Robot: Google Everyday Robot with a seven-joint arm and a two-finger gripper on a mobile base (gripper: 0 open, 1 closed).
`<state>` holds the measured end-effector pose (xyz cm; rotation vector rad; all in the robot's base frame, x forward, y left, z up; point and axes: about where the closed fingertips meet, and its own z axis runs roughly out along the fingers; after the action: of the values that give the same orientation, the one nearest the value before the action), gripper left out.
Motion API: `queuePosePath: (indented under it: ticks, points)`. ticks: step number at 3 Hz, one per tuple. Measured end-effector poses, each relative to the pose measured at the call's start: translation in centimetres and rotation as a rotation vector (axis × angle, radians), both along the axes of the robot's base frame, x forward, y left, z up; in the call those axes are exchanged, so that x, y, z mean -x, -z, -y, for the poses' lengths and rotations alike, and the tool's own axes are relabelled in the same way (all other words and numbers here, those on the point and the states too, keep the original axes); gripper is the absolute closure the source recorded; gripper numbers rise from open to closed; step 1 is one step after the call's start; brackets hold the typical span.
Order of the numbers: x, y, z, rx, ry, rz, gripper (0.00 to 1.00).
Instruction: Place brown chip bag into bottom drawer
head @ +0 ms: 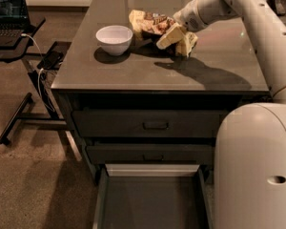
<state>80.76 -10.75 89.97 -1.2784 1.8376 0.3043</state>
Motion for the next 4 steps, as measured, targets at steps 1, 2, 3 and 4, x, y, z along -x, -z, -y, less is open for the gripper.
queuePosePath:
  ticks: [1,2,3,4]
  points:
    - [0.00,0.00,0.00,0.000,0.000,0.000,0.42]
    - [0.00,0.01,-0.01,0.000,0.000,0.000,0.66]
    - [0.00,0.01,-0.01,0.000,0.000,0.000,0.89]
    - [-0.04,0.04,-0.01,0.003,0.001,-0.001,1.00]
